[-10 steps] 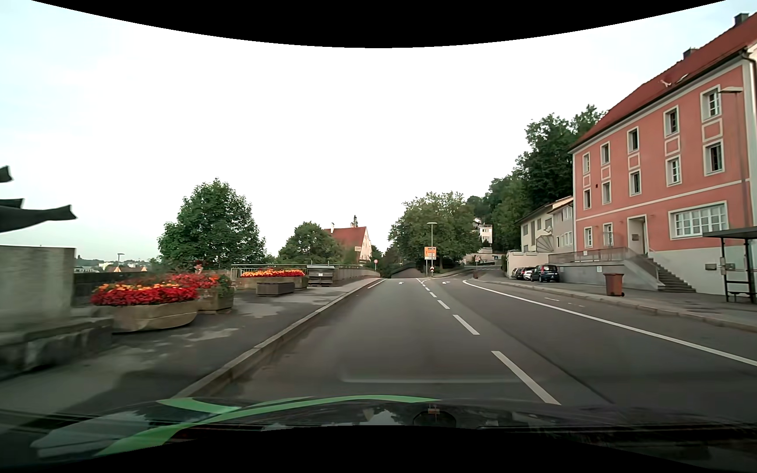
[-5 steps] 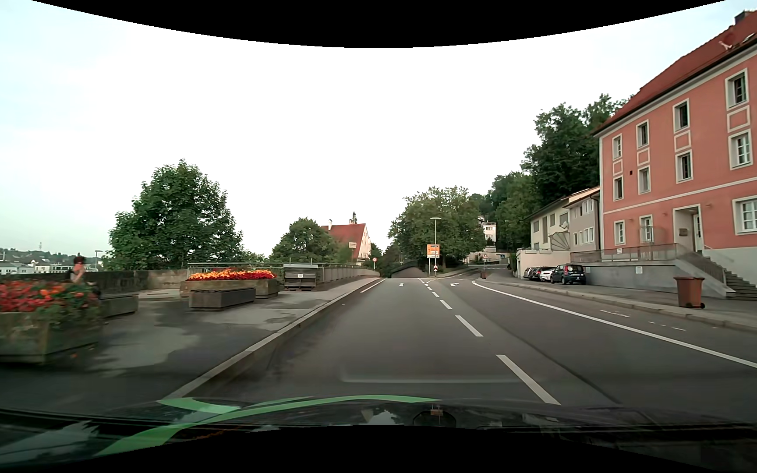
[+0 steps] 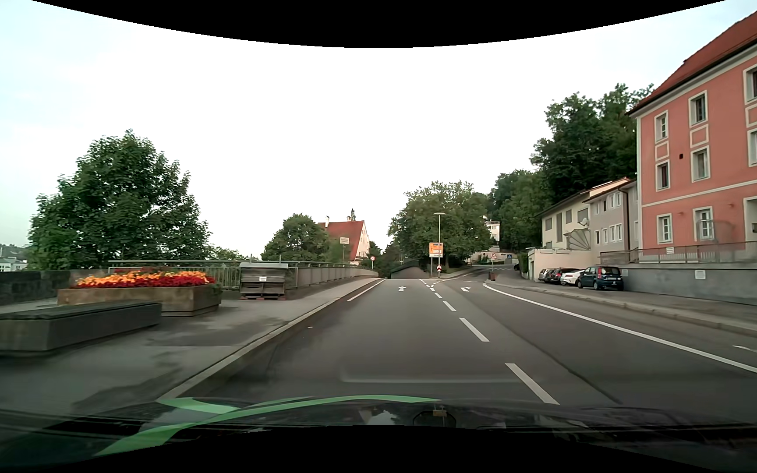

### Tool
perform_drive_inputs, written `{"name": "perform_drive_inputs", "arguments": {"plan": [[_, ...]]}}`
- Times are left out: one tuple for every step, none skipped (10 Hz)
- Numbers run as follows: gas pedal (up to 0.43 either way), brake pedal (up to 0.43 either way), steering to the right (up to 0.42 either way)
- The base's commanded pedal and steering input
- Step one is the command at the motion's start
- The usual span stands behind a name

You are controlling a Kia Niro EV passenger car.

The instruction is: Follow the waypoints while adhering to traffic rules and regulations

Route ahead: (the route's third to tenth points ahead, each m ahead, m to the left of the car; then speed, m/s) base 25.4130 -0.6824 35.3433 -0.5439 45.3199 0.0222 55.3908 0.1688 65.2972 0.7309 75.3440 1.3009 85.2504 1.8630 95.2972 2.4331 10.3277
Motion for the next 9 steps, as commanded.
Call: {"name": "perform_drive_inputs", "arguments": {"plan": [[0.287,0.0,0.0],[0.287,0.0,0.002],[0.287,0.0,0.003],[0.287,0.0,0.003],[0.287,0.0,0.005],[0.287,0.0,0.005],[0.287,0.0,0.005],[0.287,0.0,0.006],[0.287,0.0,0.005]]}}
